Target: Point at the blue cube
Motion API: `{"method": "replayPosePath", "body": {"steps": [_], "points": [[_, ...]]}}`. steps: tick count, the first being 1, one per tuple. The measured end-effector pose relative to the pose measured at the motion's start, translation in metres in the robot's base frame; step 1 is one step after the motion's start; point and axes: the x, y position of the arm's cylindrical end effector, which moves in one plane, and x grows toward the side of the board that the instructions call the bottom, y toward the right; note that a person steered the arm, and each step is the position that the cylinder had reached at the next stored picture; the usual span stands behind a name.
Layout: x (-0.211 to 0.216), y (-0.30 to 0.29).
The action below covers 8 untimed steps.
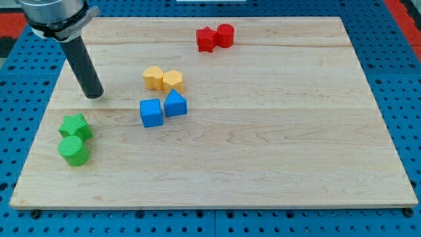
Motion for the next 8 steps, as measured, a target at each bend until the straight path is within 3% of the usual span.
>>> {"method": "replayPosePath", "body": {"steps": [4, 8], "points": [[0.038, 0.062], [0.045, 0.075]]}}
